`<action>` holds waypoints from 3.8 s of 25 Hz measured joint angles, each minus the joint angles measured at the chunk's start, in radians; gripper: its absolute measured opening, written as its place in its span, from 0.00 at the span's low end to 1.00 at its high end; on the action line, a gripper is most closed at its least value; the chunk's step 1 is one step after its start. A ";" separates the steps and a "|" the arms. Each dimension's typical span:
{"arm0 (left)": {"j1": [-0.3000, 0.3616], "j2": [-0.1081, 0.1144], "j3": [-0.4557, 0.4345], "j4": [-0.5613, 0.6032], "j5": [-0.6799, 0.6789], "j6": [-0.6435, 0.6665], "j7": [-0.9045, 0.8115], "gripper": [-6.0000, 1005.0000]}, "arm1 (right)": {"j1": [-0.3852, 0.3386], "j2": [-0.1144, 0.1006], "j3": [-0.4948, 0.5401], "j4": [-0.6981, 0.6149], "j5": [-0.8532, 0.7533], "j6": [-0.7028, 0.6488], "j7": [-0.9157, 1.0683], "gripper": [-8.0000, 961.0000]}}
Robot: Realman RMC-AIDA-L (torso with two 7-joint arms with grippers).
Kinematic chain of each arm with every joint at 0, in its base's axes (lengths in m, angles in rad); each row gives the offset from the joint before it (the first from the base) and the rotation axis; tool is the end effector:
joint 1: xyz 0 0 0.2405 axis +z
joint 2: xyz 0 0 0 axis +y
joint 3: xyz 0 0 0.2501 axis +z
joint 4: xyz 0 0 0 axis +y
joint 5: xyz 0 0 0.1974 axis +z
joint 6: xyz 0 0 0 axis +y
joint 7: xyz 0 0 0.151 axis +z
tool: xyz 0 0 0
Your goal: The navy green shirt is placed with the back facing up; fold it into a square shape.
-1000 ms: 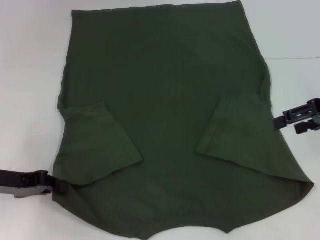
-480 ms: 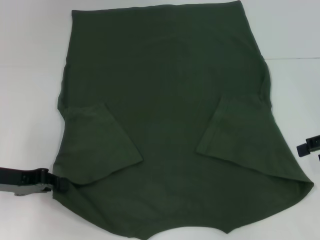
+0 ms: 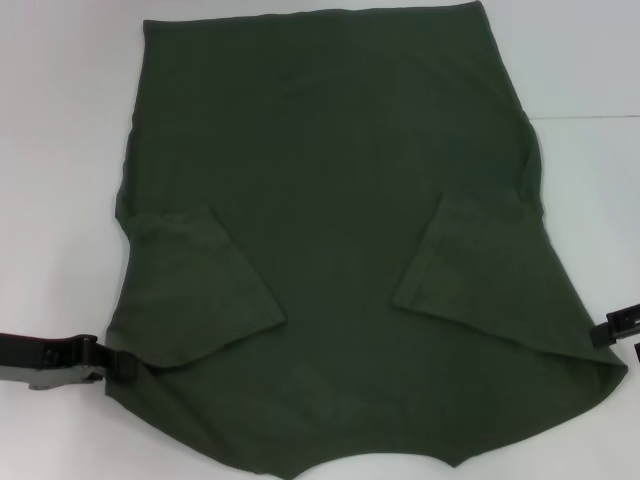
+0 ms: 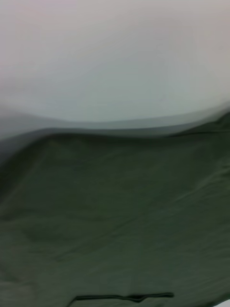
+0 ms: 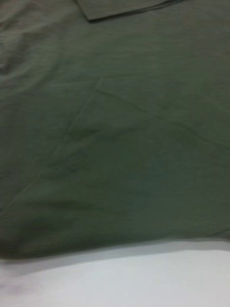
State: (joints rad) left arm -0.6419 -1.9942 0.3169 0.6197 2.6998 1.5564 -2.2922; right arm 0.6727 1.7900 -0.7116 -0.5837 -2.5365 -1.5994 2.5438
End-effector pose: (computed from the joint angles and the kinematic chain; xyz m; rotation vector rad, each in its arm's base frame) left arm -0.3164 0.3150 0.0242 -2.2030 -1.9597 -0.2178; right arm 0.3153 0.3367 0.0836 -2.1315 1.9989 -0.0881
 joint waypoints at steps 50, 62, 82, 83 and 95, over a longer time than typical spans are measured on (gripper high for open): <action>-0.026 0.003 0.000 -0.001 -0.002 -0.009 -0.007 0.04 | 0.018 0.058 -0.077 0.015 -0.051 0.120 -0.017 0.40; -0.029 0.005 0.001 -0.002 -0.002 -0.009 -0.007 0.05 | 0.016 0.058 -0.078 0.015 -0.051 0.130 -0.025 0.29; -0.035 0.009 -0.007 -0.002 -0.007 -0.009 0.001 0.05 | 0.015 0.067 -0.089 0.008 -0.049 0.148 -0.060 0.04; -0.035 0.010 -0.007 -0.001 -0.008 -0.009 0.002 0.05 | 0.016 0.068 -0.088 0.007 -0.048 0.149 -0.061 0.04; -0.035 0.011 -0.006 -0.001 -0.011 -0.009 0.002 0.05 | 0.019 0.062 -0.066 -0.002 -0.043 0.146 -0.066 0.04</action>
State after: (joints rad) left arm -0.6764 -1.9828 0.3112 0.6182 2.6890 1.5478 -2.2901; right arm 0.6918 1.8519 -0.7780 -0.5855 -2.5793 -1.4535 2.4783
